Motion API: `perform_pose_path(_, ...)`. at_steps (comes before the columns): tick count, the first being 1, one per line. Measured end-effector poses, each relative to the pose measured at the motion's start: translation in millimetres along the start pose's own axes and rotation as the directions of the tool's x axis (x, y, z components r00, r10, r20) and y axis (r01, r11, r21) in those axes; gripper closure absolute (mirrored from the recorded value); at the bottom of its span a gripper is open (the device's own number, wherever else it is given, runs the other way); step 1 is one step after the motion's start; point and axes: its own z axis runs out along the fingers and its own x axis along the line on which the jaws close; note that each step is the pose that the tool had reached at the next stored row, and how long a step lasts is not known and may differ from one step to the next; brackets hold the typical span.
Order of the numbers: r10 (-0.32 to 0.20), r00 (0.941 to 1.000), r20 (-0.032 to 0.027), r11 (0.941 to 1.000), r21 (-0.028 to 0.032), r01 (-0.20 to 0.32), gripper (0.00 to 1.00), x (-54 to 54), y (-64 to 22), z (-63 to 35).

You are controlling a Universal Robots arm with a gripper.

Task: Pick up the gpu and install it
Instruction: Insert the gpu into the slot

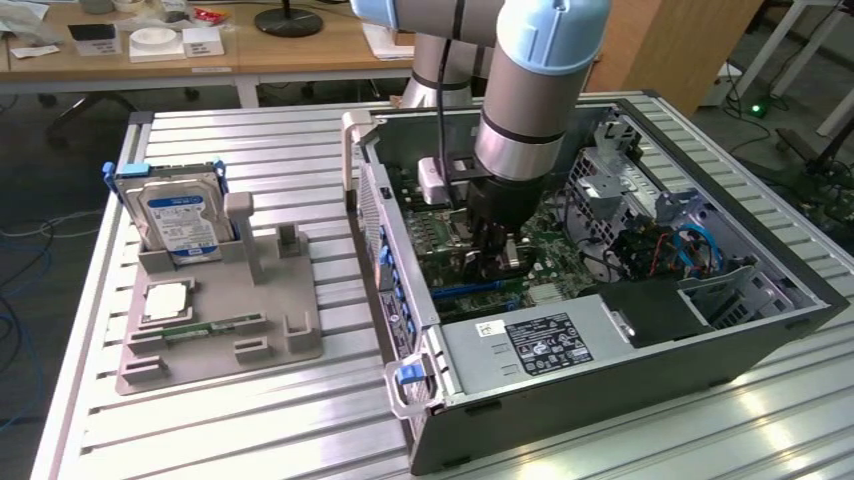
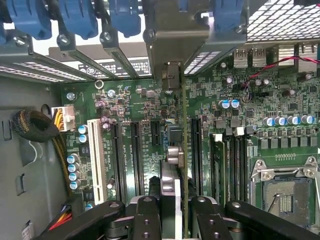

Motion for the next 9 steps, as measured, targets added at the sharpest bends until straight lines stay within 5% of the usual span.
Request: perform_pose_path(9, 0.000, 1.0000, -0.0007, 1.0000, -0.0067, 0.000, 0.72, 0.1, 0.6, 2.5)
